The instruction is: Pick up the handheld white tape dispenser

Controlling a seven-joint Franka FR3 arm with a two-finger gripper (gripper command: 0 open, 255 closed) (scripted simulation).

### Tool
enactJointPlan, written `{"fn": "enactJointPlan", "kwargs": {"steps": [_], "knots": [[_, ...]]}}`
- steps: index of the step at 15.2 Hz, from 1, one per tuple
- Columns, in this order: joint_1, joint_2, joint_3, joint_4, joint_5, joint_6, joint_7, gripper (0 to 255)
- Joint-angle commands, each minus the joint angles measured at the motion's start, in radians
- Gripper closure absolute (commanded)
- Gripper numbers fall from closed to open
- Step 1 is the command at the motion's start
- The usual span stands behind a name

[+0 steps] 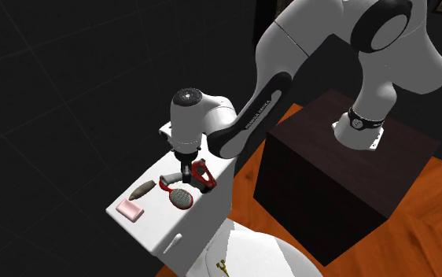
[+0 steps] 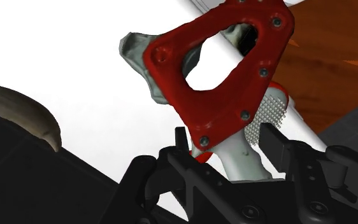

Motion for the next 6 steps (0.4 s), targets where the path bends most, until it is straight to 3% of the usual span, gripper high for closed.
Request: {"fn": "enactJointPlan", "kwargs": {"steps": [1, 6], "knots": [[0.003, -0.022, -0.003, -0.004, -0.003, -0.018, 0.001, 255], [0.006, -0.054, -0.007, -0.011, -0.006, -0.043, 0.002, 255]]}}
